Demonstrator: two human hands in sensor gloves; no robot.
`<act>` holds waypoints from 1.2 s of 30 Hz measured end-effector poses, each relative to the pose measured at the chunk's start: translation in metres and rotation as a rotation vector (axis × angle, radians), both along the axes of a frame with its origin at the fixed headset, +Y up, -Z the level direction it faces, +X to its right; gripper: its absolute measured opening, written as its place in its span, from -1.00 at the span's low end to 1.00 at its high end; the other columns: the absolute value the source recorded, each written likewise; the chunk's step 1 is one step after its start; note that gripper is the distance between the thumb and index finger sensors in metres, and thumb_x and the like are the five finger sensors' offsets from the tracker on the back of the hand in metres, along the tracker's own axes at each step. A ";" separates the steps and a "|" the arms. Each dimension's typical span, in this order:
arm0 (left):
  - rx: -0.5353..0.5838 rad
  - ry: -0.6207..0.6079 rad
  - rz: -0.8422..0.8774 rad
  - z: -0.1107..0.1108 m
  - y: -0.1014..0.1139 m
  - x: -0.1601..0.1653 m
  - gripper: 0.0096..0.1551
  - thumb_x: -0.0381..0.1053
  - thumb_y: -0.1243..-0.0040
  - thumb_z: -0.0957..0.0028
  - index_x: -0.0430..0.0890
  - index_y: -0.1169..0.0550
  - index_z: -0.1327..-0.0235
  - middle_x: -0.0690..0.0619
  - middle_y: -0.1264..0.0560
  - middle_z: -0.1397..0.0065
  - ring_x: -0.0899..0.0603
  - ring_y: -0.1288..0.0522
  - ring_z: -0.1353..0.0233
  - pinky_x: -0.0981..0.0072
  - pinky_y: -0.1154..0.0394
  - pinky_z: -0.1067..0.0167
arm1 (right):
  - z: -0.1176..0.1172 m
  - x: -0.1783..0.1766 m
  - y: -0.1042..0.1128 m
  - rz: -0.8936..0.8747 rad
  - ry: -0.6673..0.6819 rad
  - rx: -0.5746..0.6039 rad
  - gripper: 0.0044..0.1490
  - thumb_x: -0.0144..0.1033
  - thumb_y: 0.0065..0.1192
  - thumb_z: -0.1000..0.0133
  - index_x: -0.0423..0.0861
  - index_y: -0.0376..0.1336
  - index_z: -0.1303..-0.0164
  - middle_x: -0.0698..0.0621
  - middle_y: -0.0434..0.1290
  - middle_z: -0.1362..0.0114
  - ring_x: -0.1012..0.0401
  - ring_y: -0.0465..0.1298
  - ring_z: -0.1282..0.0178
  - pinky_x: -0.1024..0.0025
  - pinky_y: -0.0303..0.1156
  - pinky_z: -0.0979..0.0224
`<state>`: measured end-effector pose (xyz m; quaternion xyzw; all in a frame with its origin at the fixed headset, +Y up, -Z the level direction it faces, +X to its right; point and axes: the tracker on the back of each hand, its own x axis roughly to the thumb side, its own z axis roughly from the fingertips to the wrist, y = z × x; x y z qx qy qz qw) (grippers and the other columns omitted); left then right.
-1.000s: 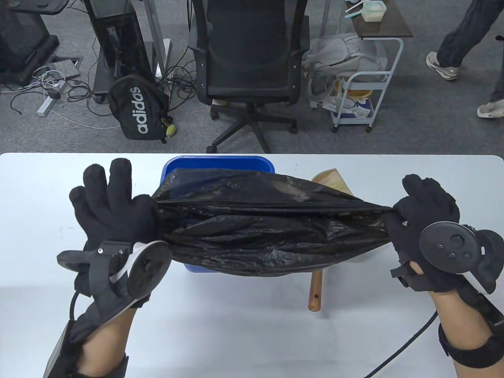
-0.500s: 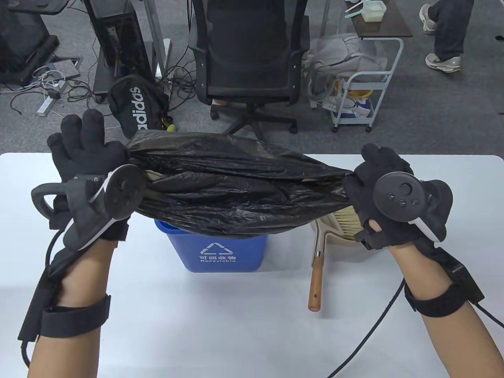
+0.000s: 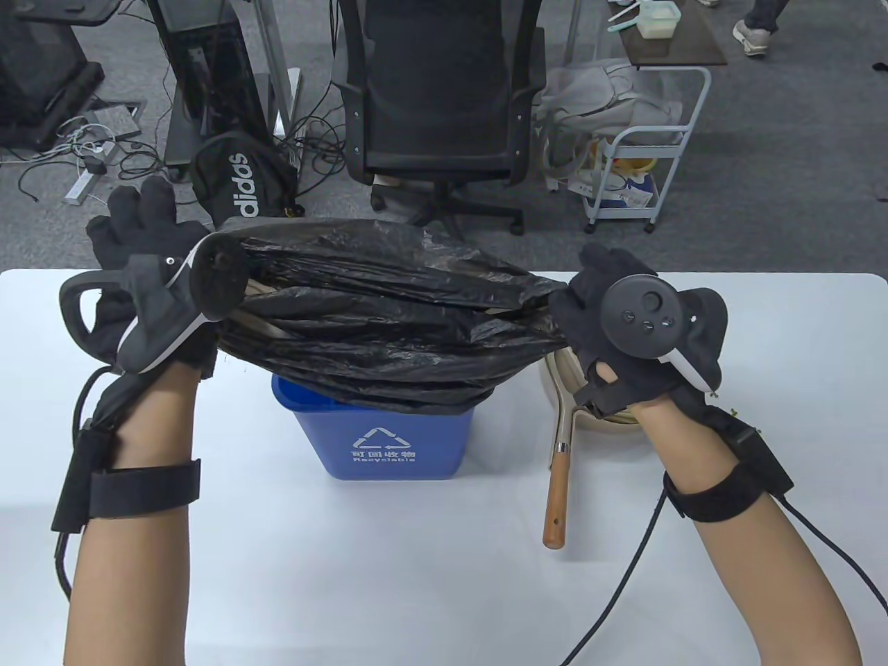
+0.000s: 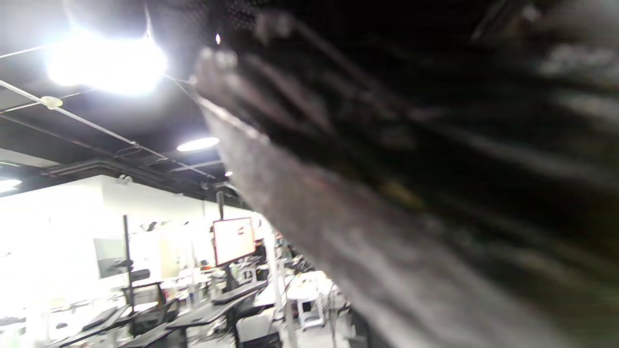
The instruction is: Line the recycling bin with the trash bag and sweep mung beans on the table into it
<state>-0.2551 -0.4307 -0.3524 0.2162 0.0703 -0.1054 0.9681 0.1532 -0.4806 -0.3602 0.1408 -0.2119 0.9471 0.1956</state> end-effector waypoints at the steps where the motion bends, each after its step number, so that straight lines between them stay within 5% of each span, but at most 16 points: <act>1: -0.010 0.018 -0.014 -0.002 -0.002 -0.002 -0.64 -0.13 -0.56 0.02 -0.42 -0.75 0.21 -0.35 -0.36 -0.65 -0.63 -0.30 -0.59 -0.57 -0.27 -0.43 | -0.001 -0.002 -0.001 0.003 0.002 -0.006 -0.46 -0.20 0.40 -0.10 -0.45 0.57 0.18 -0.51 0.46 -0.43 -0.50 0.39 -0.40 -0.52 0.23 -0.32; 7: -0.128 0.104 -0.015 -0.014 -0.015 -0.017 -0.64 -0.13 -0.56 0.02 -0.42 -0.76 0.21 -0.37 -0.35 -0.66 -0.65 -0.28 -0.60 -0.59 -0.25 -0.43 | 0.006 -0.014 0.001 -0.015 0.095 -0.033 -0.17 -0.09 0.37 -0.11 -0.48 0.40 -0.33 -0.59 0.27 -0.54 -0.56 0.30 -0.44 -0.54 0.17 -0.33; 12: -0.210 0.172 -0.003 -0.020 -0.028 -0.026 -0.64 -0.13 -0.56 0.01 -0.42 -0.76 0.21 -0.38 -0.34 -0.66 -0.66 -0.27 -0.60 -0.60 -0.24 -0.43 | 0.040 -0.033 0.014 -0.029 0.321 0.043 -0.13 -0.08 0.35 -0.12 -0.46 0.35 -0.44 -0.60 0.16 -0.61 -0.60 0.19 -0.49 -0.56 0.09 -0.36; 15: -0.282 0.165 0.076 -0.025 -0.036 -0.031 -0.62 -0.11 -0.56 0.01 -0.40 -0.76 0.18 -0.39 -0.33 -0.67 -0.67 -0.26 -0.60 -0.61 -0.22 -0.43 | 0.053 -0.056 0.004 0.085 0.488 -0.030 -0.10 -0.03 0.35 -0.12 -0.42 0.35 -0.47 -0.58 0.16 -0.64 -0.59 0.15 -0.52 -0.56 0.09 -0.37; 20: -0.275 0.038 0.274 -0.016 -0.032 -0.029 -0.13 0.02 -0.52 -0.01 -0.40 -0.49 -0.48 -0.47 -0.14 -0.72 -0.72 -0.16 -0.60 -0.64 -0.17 -0.42 | 0.047 -0.084 -0.037 0.296 0.532 -0.203 0.04 0.05 0.40 -0.07 -0.38 0.25 -0.61 -0.58 -0.02 -0.70 -0.62 0.00 -0.55 -0.61 0.00 -0.38; 22: -0.216 -0.073 0.368 -0.003 -0.021 -0.023 -0.08 0.04 -0.49 -0.03 -0.38 -0.42 -0.56 -0.49 -0.08 -0.73 -0.74 -0.12 -0.59 -0.65 -0.16 -0.42 | 0.041 -0.088 -0.048 0.316 0.514 -0.201 0.00 0.00 0.44 -0.05 -0.37 0.28 -0.57 -0.58 0.00 -0.69 -0.62 0.01 -0.54 -0.60 0.01 -0.38; 27: -0.085 -0.362 0.483 0.045 -0.002 0.003 -0.13 0.04 -0.47 -0.05 -0.31 -0.46 -0.57 -0.49 -0.05 -0.74 -0.75 -0.06 -0.60 -0.67 -0.13 -0.42 | 0.035 -0.085 -0.051 0.291 0.480 -0.101 -0.51 -0.29 0.45 -0.06 -0.28 0.56 -0.07 -0.50 0.20 -0.64 -0.56 0.14 -0.54 -0.57 0.08 -0.37; 31: -0.347 -0.522 0.337 0.065 -0.019 0.030 -0.11 0.19 -0.44 -0.02 -0.23 -0.52 -0.56 -0.43 -0.08 -0.78 -0.73 -0.02 -0.65 -0.71 -0.06 -0.44 | 0.035 -0.074 -0.045 0.260 0.516 -0.152 -0.51 -0.29 0.39 -0.10 -0.28 0.54 -0.10 -0.49 0.17 -0.66 -0.56 0.09 -0.56 -0.58 0.03 -0.38; 36: -0.582 -0.578 0.229 0.059 -0.072 0.048 0.05 0.28 -0.45 0.06 -0.21 -0.44 -0.64 -0.41 -0.05 -0.80 -0.76 0.07 -0.64 -0.75 0.00 -0.43 | 0.035 -0.067 -0.049 0.256 0.607 -0.270 -0.51 -0.26 0.40 -0.10 -0.30 0.55 -0.06 -0.44 0.26 -0.64 -0.55 0.08 -0.57 -0.62 -0.03 -0.36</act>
